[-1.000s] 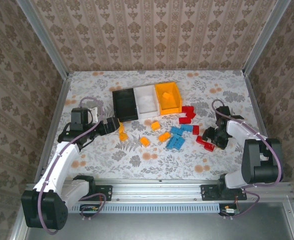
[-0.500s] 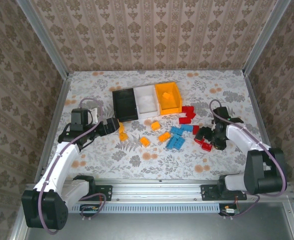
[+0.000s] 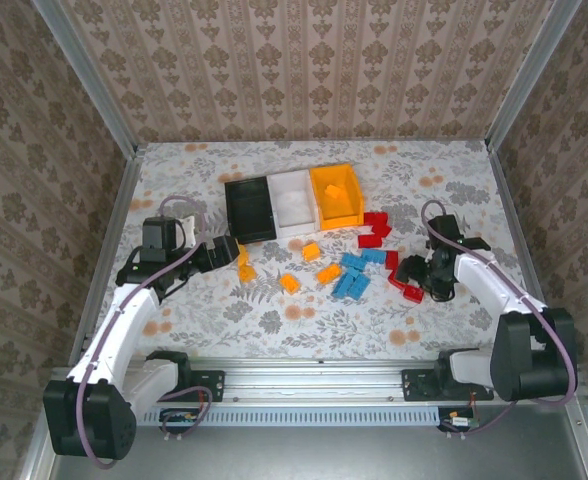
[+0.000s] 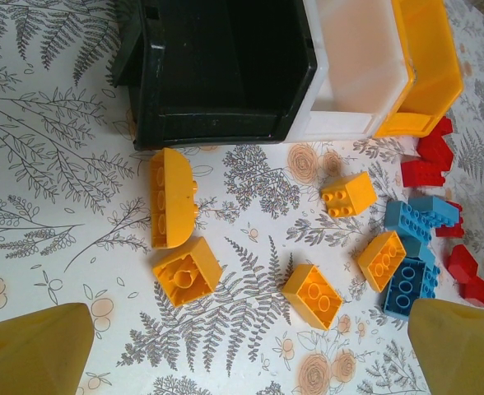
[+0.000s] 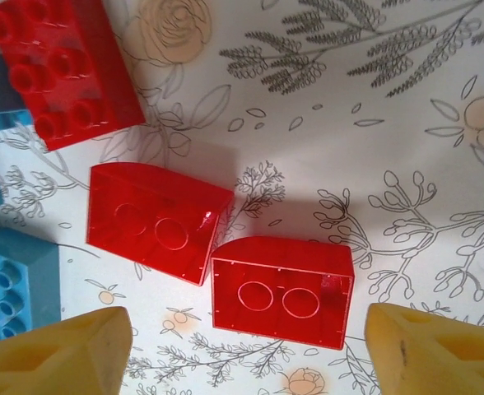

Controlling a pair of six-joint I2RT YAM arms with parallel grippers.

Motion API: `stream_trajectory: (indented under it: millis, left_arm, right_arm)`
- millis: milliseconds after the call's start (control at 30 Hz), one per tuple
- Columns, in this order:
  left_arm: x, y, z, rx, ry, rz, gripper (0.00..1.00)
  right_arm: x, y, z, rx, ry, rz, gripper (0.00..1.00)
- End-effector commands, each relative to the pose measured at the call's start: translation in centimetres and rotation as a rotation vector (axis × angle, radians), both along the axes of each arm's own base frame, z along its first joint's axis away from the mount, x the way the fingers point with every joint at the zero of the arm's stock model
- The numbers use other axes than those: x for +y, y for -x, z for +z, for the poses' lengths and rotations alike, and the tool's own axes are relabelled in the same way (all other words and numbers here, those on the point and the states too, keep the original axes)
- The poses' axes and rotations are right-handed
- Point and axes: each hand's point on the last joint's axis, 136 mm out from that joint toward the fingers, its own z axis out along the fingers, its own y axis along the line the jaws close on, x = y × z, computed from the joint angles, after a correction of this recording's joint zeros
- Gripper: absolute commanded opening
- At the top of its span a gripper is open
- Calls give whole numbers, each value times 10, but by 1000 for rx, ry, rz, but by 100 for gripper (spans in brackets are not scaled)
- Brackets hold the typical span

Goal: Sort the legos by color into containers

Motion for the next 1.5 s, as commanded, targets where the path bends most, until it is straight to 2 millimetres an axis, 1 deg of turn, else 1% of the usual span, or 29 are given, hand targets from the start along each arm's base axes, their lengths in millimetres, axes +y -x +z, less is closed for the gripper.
stream_trajectory:
  millis: [0, 200, 400, 500, 633, 700, 867, 1000, 1100, 1167, 1200, 1300, 1367, 1433, 1467]
  left_arm:
    - [1, 1, 3, -15, 13, 0, 100]
    - [2, 1, 3, -15, 14, 6, 100]
    - [3, 1, 2, -13, 15, 8, 100]
    - [2, 1, 3, -13, 15, 7, 100]
    - [3, 2, 2, -12, 12, 7, 100]
    - [4, 1, 2, -12, 12, 9, 100]
    - [3, 1, 4, -13, 19, 11, 100]
    - [3, 0, 5, -16, 22, 9, 100]
    - [3, 0, 5, -16, 23, 10, 100]
    - [3, -1, 5, -19, 26, 12, 100]
    - [2, -1, 4, -18, 31, 12, 100]
    - [1, -2, 2, -11, 40, 10, 100]
    - [1, -1, 2, -10, 40, 10, 100]
    - [1, 0, 2, -8, 37, 10, 100]
    - [1, 0, 2, -8, 34, 9, 100]
  right_arm:
    - [3, 8, -11, 42, 11, 12, 74]
    - [4, 11, -18, 71, 29, 31, 72]
    - [7, 10, -24, 84, 34, 43, 63]
    - [9, 9, -26, 85, 31, 45, 56]
    - [9, 9, -26, 84, 32, 45, 35]
    - [10, 9, -23, 77, 32, 49, 28]
    - [14, 9, -8, 42, 33, 54, 29]
    - [20, 4, 16, -9, 33, 69, 29]
    - [32, -7, 41, -79, 12, 89, 30]
    - [48, -20, 58, -136, -33, 110, 30]
    - [59, -29, 67, -168, -69, 127, 30]
    - [95, -61, 91, -256, -162, 178, 31]
    - [114, -82, 100, -290, -206, 202, 31]
    - [140, -112, 104, -310, -248, 239, 31]
    - [150, -124, 106, -316, -259, 256, 31]
